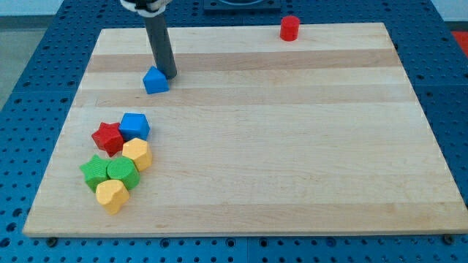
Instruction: Push the blue triangle into the green circle and yellow hexagon
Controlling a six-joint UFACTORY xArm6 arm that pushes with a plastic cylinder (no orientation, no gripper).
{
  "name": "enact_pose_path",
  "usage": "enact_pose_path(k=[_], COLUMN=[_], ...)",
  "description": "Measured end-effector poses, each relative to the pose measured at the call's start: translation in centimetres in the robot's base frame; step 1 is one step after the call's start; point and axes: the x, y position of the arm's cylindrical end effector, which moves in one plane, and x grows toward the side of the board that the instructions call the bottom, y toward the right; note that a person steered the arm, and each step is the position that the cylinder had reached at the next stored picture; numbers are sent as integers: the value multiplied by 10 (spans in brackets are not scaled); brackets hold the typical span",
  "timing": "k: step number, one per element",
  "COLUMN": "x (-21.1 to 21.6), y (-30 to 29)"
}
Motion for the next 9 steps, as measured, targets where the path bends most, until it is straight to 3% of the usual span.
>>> enact_pose_path(k=[2,3,4,5,7,9], x=[88,53,-35,-74,33,33], y=[0,1,1,1,-68,-54])
